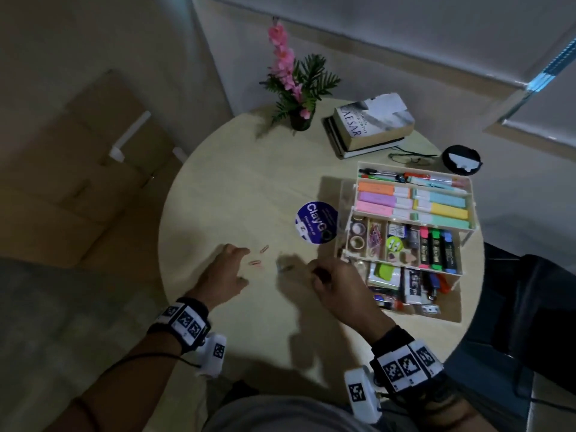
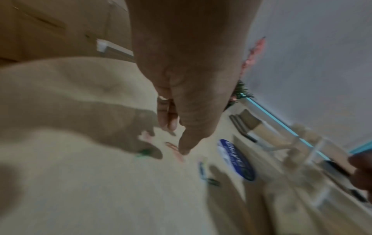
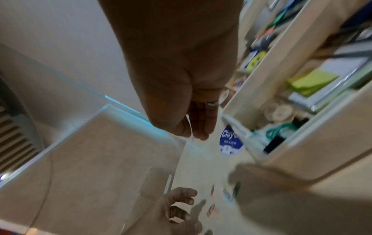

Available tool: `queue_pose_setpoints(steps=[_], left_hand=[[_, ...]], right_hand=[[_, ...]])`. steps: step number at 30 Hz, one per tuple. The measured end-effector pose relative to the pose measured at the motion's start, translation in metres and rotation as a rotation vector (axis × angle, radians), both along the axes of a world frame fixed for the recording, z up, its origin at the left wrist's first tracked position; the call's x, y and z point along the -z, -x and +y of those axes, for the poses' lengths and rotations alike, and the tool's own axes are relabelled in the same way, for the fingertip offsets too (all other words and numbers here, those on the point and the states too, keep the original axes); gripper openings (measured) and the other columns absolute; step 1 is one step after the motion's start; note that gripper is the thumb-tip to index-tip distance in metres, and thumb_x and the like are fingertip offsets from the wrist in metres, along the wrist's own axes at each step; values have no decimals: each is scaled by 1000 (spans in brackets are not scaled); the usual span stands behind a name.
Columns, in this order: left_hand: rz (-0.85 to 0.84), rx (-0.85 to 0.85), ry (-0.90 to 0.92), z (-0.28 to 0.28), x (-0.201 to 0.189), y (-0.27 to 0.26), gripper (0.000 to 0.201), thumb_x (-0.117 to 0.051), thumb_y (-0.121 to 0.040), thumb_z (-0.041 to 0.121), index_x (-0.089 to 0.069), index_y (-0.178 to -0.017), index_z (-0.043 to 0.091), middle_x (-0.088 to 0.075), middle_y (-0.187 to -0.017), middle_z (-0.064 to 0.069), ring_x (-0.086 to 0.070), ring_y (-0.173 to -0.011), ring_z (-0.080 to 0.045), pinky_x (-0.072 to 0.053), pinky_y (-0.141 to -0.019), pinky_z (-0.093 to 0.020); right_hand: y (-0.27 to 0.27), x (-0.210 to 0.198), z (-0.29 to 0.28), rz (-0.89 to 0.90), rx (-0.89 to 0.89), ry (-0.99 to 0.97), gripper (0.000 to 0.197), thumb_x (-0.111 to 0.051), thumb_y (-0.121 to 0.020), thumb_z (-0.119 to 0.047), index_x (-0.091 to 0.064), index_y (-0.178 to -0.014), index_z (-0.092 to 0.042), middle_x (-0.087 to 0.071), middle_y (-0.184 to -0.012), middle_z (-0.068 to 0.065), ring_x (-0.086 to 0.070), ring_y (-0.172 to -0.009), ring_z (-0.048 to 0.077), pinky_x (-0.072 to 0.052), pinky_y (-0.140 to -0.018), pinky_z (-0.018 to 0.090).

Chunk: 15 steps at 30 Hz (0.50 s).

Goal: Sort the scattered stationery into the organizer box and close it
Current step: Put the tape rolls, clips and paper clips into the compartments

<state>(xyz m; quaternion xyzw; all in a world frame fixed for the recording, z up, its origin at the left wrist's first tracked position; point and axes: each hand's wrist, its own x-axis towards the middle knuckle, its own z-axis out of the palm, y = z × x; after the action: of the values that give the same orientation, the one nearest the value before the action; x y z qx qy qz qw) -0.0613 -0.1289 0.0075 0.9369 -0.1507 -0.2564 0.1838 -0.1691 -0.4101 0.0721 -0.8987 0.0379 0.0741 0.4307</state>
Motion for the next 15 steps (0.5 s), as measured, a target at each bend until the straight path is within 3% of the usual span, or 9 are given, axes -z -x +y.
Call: queue_pose_setpoints(steps=[2,3,5,6,11,13,15], left_hand=[[53,3,-71,32,12,0,92,-90,-76,22,-42,-154,18,-44,-140,-8,-48,-127,-26,-46,-108,-40],[70,8,-61,43,17,0,96,-92,-73,23,-41,-155,18,-44,-141,-8,-45,-130,-26,-44,-109,-40],[86,1,10,56,24,1,95,-92,-73,19,-43,-154,16,-44,-138,-8,-47,-129,-26,-45,-108,-41],[82,-18,54,59,27,0,92,-91,-73,16,-45,-153,16,-45,-136,-8,-50,-126,-28,-47,-105,-42],[75,-99,153,54,35,-6,83,-89,-76,9,-49,-149,18,-48,-132,-5,-55,-115,-26,-52,-96,-39],[85,-79,192,45,37,-4,79,-86,-79,9,-49,-148,16,-49,-132,-6,-56,-114,-26,-52,-96,-40],[76,-11,205,37,39,-2,72,-81,-82,6,-50,-146,13,-50,-131,-7,-56,-114,-27,-52,-95,-42]], right_hand=[[-9,16,29,135,-135,44,9,-63,-92,-13,-69,-98,-10,-68,-83,5,-64,-77,24,-45,-67,33],[-14,26,42,226,-167,87,18,-65,-94,-15,-69,-110,-9,-69,-94,7,-67,-88,27,-44,-72,30],[-23,50,61,390,-146,178,40,-66,-96,-17,-59,-132,-5,-67,-120,15,-65,-112,33,-46,-83,31],[-27,60,68,429,-107,223,43,-65,-95,-16,-55,-134,-2,-64,-126,17,-62,-117,35,-46,-87,32],[-42,93,92,366,173,322,32,-59,-86,3,-59,-118,3,-61,-116,21,-56,-109,39,-32,-78,28],[-50,102,107,294,175,318,28,-53,-83,8,-65,-106,-2,-63,-106,18,-55,-101,38,-29,-76,28],[-59,119,122,242,132,307,29,-47,-86,5,-66,-107,-2,-64,-103,14,-54,-97,33,-24,-74,24]])
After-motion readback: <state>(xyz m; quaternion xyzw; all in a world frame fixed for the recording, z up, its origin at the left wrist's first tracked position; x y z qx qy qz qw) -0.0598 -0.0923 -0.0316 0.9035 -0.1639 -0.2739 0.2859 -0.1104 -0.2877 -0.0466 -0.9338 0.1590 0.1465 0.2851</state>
